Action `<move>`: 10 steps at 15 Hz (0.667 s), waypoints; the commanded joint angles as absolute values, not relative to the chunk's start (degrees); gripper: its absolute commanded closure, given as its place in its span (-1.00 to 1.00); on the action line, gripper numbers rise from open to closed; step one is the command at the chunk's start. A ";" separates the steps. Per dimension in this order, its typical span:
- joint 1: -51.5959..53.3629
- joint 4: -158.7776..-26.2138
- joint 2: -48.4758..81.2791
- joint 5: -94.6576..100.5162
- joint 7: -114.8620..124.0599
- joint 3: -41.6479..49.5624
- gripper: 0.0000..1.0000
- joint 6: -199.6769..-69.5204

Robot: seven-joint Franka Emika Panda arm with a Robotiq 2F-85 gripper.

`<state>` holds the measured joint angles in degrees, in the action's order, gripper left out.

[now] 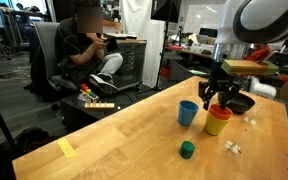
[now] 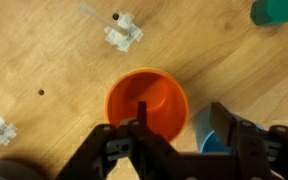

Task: Put the orange cup inside the yellow cup then place the blue cup inside the orange cup

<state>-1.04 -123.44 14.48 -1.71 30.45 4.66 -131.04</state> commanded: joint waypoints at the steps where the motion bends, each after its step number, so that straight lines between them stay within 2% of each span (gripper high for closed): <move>1: -0.27 -123.41 12.99 -4.07 29.78 4.21 -0.97 -131.59; 10: 0.57 -117.37 14.36 -9.07 31.16 3.25 -1.00 -135.55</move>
<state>0.35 -120.75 12.76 -7.84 30.40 3.21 -135.35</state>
